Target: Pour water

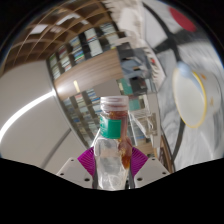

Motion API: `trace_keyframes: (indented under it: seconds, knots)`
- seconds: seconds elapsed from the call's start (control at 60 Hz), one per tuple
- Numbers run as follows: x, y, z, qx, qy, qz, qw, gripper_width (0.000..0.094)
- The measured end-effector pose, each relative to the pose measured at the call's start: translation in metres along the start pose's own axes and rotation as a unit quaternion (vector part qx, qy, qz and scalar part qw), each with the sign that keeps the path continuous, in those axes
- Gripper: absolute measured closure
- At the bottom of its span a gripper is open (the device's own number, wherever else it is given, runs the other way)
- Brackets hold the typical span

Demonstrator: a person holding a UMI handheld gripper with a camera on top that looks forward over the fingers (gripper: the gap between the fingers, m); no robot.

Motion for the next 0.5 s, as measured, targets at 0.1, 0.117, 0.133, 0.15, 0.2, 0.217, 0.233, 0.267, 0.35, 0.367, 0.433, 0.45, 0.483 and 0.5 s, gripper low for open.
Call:
trace_keyframes:
  seconds: [0.1,0.117,0.133,0.15,0.2,0.217,0.233,0.267,0.35,0.367,0.433,0.45,0.483,0.5]
  knots:
    - [-0.011,0.061,0.005,-0.199,-0.003,-0.014,0.98,0.0526]
    - [-0.023,0.073,0.0,-0.232,-0.008,-0.016,0.973,0.0525]
    - [-0.003,0.069,0.015,-0.267,-0.013,-0.021,0.963,0.0523]
    - [-0.004,0.078,0.019,-0.3,-0.018,-0.025,0.953,0.0524]
    - [-0.025,0.116,0.029,-0.401,-0.038,-0.039,0.915,0.0524]
    - [-0.009,0.111,0.043,-0.434,-0.047,-0.043,0.899,0.0523]
    - [-0.027,0.127,0.043,-0.467,-0.052,-0.05,0.882,0.0524]
    - [-0.025,0.127,0.057,-0.53,-0.066,-0.064,0.843,0.0523]
    - [-0.048,0.145,0.085,-0.651,-0.093,-0.109,0.745,0.0522]
    - [-0.05,0.142,0.093,-0.67,-0.093,-0.118,0.727,0.0522]
    - [-0.057,0.124,0.124,-0.73,-0.091,-0.161,0.658,0.0523]
    - [-0.059,0.117,0.133,-0.741,-0.089,-0.173,0.643,0.0523]
    - [-0.07,0.101,0.154,-0.76,-0.08,-0.197,0.614,0.0523]
    - [-0.073,0.093,0.161,-0.767,-0.075,-0.208,0.603,0.0522]
Point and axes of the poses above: the point between the fingertips, and its own axes, seen from behind it with the camera up: y to the left, z up, x forward, the way the camera looks, the point moved 5 cm from there along -x, backward, against the way the camera looks, and after that the axes turned 3 degrees about y, right-handed, at the moved point
